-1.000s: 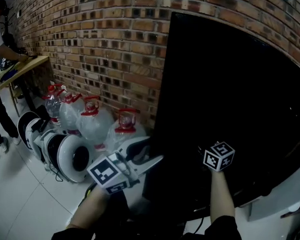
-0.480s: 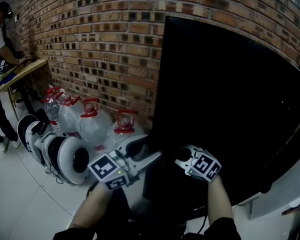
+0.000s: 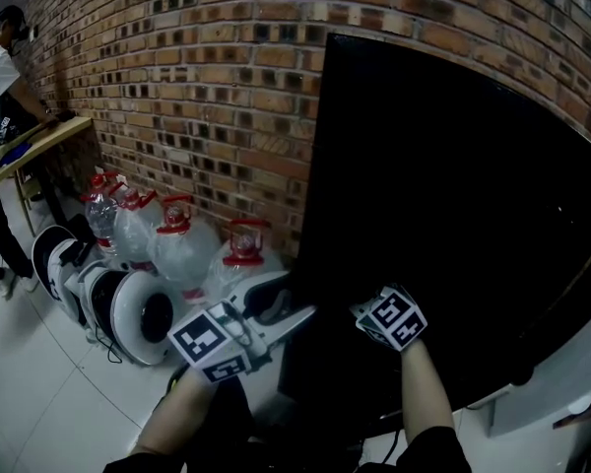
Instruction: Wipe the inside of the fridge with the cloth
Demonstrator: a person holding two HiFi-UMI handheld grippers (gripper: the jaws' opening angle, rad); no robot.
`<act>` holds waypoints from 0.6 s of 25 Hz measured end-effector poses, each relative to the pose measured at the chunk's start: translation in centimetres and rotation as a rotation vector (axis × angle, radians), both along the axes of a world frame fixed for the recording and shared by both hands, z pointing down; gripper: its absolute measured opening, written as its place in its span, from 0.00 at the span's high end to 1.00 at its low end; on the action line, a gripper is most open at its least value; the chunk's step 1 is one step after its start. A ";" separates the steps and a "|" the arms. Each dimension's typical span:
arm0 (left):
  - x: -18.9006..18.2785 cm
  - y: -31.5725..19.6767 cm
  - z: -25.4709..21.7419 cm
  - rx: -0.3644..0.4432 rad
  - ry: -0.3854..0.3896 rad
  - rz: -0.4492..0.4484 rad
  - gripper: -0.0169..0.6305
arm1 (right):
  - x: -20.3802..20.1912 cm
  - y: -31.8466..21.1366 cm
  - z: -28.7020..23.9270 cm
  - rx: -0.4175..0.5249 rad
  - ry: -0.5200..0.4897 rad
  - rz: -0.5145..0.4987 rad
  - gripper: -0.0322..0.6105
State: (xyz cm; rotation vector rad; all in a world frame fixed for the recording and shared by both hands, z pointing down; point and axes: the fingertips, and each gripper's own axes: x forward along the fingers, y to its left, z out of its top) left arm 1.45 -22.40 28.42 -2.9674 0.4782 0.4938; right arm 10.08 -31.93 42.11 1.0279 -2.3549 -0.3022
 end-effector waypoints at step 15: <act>0.5 0.1 -0.1 0.027 -0.031 -0.027 0.60 | 5.4 -7.4 0.8 0.022 0.033 0.235 0.84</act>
